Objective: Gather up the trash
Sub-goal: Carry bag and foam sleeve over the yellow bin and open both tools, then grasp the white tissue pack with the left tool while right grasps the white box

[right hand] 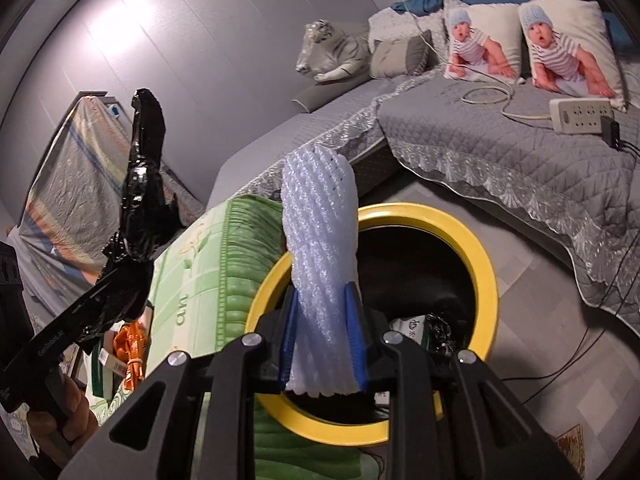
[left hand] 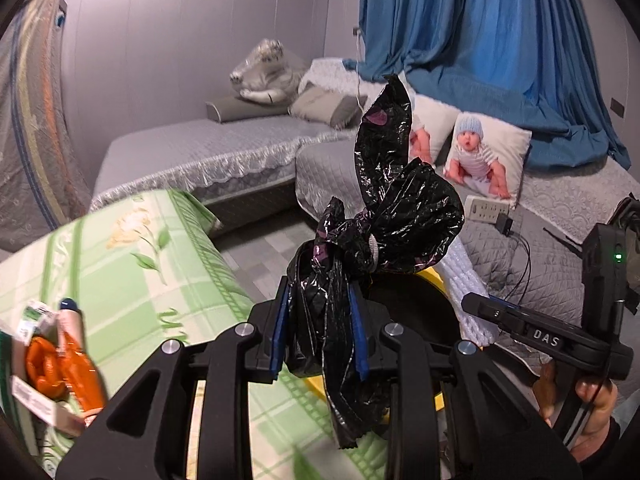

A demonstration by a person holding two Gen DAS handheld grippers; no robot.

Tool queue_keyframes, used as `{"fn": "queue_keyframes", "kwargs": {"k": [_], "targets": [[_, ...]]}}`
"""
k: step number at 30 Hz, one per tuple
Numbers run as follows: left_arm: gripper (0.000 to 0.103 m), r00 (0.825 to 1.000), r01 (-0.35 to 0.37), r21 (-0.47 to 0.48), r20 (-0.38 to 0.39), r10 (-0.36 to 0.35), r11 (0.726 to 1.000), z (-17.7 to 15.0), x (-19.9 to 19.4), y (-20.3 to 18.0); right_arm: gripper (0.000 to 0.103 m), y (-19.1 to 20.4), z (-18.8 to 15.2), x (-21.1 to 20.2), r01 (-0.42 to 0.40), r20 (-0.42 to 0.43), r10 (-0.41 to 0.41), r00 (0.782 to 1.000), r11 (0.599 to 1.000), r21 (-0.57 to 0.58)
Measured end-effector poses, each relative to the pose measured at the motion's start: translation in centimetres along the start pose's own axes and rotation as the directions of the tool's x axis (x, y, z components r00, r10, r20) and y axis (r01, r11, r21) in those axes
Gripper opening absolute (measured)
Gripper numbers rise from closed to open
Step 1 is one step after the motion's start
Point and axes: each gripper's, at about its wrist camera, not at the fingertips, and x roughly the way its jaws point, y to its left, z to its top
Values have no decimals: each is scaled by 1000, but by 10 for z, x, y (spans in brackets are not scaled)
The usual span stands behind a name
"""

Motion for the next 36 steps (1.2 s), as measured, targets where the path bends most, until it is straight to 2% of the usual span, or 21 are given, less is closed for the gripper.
{"fn": "queue_keyframes", "kwargs": {"k": [7, 13, 15, 16, 17, 19, 21, 25, 28, 32, 33, 36], "targets": [[25, 990, 16, -29, -140, -20, 999, -7, 63, -8, 22, -18, -6, 16, 16, -58, -13, 998, 998, 60], [26, 981, 13, -55, -191, -23, 998, -11, 93, -5, 23, -28, -6, 23, 45, -76, -38, 996, 995, 88], [31, 982, 5, -56, -189, -16, 998, -10, 97, -8, 25, -30, -6, 23, 56, -73, -49, 996, 994, 94], [39, 983, 3, -59, -184, -14, 998, -9, 98, -8, 28, -31, -5, 23, 60, -72, -53, 996, 994, 96], [51, 983, 5, -64, -181, -16, 998, -8, 96, -8, 31, -32, -4, 23, 68, -70, -61, 996, 993, 101], [67, 986, -1, -84, -165, -13, 996, -6, 93, -7, 47, -35, -3, 22, 83, -65, -76, 995, 991, 109], [73, 989, 1, -94, -150, -15, 996, -6, 89, -4, 55, -37, -3, 20, 86, -54, -80, 995, 989, 120], [87, 996, -30, -170, -87, 15, 985, -2, 66, 14, 55, -36, -1, 8, 105, -21, -104, 994, 989, 108], [91, 998, -65, -222, 1, 67, 973, 0, 33, 33, 55, -26, 0, -3, 100, 17, -101, 995, 993, 70], [94, 982, -121, -243, 115, 152, 963, 4, -21, 57, 56, -3, 3, -12, 36, 41, -34, 999, 999, -27], [94, 972, -140, -241, 154, 180, 960, 3, -42, 66, 58, 11, 2, -15, 11, 46, -7, 999, 997, -73], [95, 946, -200, -244, 205, 252, 949, -5, -84, 90, 65, 47, 0, -18, -64, 39, 73, 997, 981, -182]]}}
